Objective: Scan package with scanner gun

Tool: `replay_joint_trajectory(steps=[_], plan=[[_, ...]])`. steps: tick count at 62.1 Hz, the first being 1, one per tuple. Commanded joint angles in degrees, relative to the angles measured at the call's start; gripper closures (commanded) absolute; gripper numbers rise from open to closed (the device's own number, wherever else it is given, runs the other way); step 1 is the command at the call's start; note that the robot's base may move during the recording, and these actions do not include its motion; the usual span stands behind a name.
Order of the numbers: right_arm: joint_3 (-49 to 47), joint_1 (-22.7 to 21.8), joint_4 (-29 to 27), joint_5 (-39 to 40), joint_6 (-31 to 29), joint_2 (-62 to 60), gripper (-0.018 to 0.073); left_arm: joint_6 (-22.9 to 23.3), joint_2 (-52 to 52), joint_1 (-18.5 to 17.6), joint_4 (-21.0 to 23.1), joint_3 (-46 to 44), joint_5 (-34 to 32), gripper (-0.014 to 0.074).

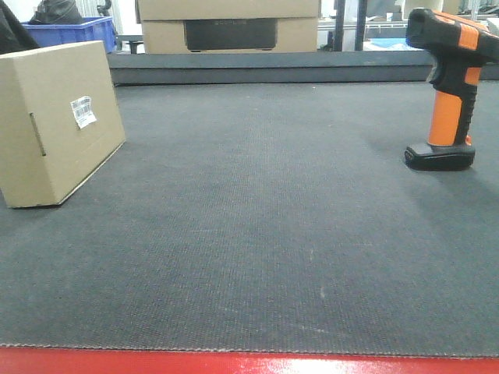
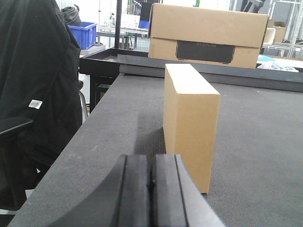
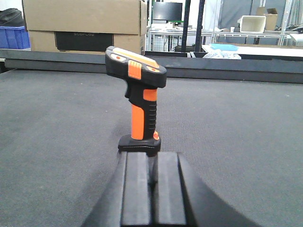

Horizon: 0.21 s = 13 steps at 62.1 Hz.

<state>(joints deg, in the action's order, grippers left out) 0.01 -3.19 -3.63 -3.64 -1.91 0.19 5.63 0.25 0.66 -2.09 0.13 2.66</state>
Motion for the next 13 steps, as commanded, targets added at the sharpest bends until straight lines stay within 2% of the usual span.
replay_joint_trajectory(steps=[1, 13], plan=[[-0.01, -0.32, -0.07, 1.15, -0.21, -0.19, 0.0721, -0.12, -0.25, 0.18, 0.14, -0.13, -0.56, 0.0707], [-0.01, -0.32, -0.07, 1.15, -0.21, -0.19, 0.0721, -0.12, -0.25, 0.18, 0.14, -0.13, -0.56, 0.0707]])
